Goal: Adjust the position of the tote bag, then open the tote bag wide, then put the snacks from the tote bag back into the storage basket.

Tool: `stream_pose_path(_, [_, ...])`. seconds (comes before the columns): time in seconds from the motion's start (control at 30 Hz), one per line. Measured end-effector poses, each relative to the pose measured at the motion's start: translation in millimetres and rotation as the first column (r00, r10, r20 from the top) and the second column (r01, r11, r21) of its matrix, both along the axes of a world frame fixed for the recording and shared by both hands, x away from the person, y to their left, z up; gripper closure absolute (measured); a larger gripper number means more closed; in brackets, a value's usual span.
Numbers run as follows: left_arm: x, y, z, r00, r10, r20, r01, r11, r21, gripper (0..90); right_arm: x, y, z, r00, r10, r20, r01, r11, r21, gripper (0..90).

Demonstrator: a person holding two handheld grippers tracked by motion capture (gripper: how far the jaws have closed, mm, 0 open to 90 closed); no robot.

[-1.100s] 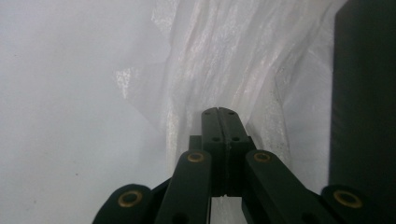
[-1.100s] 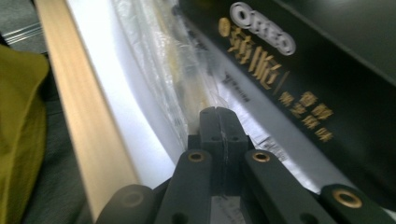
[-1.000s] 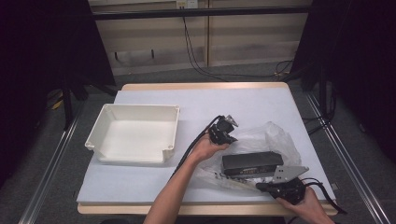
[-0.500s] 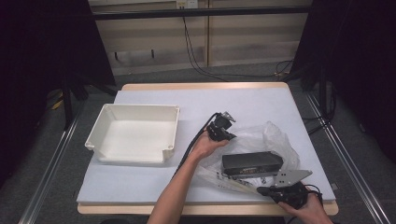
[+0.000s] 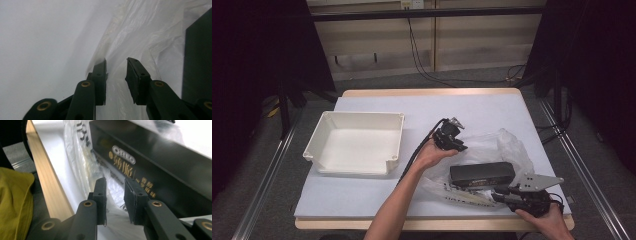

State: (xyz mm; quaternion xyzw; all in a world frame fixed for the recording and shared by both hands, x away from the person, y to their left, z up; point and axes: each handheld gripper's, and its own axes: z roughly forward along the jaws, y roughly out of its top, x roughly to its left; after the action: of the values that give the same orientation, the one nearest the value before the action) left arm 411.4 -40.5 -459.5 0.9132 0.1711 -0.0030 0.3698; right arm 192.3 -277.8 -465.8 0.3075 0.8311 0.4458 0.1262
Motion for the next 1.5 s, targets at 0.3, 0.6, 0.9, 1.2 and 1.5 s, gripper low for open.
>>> stream_pose_path(0.3, [-17.1,13.3,36.4,0.9980,-0.028,0.057,0.033,0.9946,-0.099,52.8,-4.3,-11.3,4.9,0.9977,-0.065,0.019,0.063,0.996,0.063,63.7])
stream_pose_path(0.6, [-43.5,34.5,53.9,0.9909,-0.090,0.100,0.100,0.9892,-0.107,51.9,-18.6,-22.2,6.0,0.9899,-0.134,0.046,0.129,0.987,0.098,54.6])
stream_pose_path(0.9, [-73.1,48.1,52.3,0.9771,-0.193,0.090,0.202,0.9740,-0.103,51.0,-23.2,-23.0,7.7,0.9862,-0.152,0.066,0.143,0.983,0.118,51.5])
stream_pose_path(1.2, [-83.9,47.3,34.9,0.9708,-0.223,0.088,0.231,0.9692,-0.087,37.7,-24.2,-20.2,7.7,0.9884,-0.135,0.070,0.126,0.986,0.109,46.7])
stream_pose_path(1.5, [-88.0,36.2,25.7,0.9630,-0.253,0.093,0.255,0.9670,-0.007,33.5,-24.9,-18.0,9.1,0.9895,-0.117,0.084,0.108,0.988,0.109,43.1])
